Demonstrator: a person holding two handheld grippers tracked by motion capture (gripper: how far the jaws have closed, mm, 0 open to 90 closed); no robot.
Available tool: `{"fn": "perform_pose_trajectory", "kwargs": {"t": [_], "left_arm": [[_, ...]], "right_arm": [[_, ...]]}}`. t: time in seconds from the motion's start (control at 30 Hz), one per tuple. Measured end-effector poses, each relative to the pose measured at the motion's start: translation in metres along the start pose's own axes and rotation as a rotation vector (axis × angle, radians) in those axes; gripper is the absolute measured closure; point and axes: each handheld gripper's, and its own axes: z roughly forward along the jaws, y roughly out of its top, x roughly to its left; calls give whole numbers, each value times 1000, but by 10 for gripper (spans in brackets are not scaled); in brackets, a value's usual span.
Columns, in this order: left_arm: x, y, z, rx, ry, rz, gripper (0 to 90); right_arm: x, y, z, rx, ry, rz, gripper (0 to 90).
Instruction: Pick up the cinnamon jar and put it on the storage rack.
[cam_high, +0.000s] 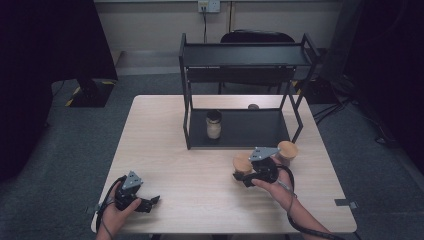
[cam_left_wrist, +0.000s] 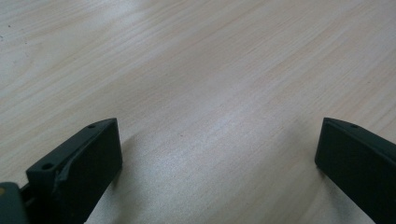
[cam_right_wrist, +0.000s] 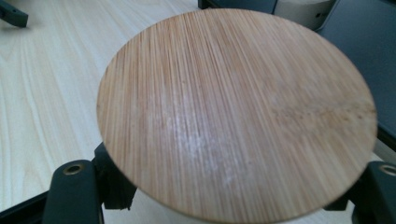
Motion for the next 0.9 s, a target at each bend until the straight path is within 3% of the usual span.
{"fn": "perform_pose_trajectory", "kwargs": {"t": [0.9], "left_arm": [[0,0,0,0,0,1,1]], "right_arm": [[-22,11,13,20,-42,58,248]]}}
